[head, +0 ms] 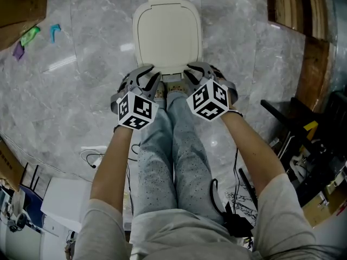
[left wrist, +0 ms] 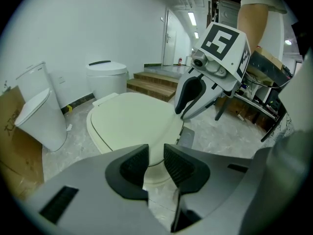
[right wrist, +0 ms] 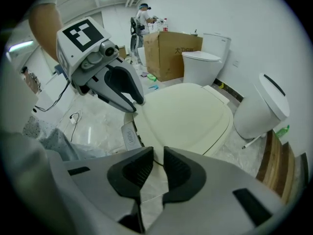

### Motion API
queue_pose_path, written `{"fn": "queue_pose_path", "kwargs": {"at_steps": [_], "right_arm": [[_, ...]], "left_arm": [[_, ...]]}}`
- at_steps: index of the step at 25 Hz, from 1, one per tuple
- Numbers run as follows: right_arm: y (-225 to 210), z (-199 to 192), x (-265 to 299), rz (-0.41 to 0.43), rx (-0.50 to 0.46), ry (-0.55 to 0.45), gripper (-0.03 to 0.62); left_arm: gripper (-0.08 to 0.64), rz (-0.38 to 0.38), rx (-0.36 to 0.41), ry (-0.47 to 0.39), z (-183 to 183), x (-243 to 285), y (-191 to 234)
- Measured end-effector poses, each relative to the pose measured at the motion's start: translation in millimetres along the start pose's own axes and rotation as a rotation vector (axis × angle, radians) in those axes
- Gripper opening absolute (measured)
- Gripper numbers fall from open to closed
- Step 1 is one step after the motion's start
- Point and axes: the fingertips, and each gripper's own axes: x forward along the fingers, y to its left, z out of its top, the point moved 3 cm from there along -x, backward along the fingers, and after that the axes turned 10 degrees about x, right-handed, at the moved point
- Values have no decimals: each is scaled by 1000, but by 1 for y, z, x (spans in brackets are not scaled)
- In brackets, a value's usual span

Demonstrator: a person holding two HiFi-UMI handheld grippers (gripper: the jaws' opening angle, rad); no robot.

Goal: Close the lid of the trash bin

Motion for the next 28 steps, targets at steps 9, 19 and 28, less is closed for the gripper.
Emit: {"fn": "queue_pose_path", "kwargs": {"at_steps": [9,19,28], "right_arm": [[-2,0,4,-46,114,68,52],[-2,1,-3,-69,277,64,41],[-5,15,-38,-105,374,-16,32]], "left_arm": [[91,11,-70,39,-2,5,2],[23,8,-188,94,-1,0,4],[20,13,-227,80,19,-26,1]]}}
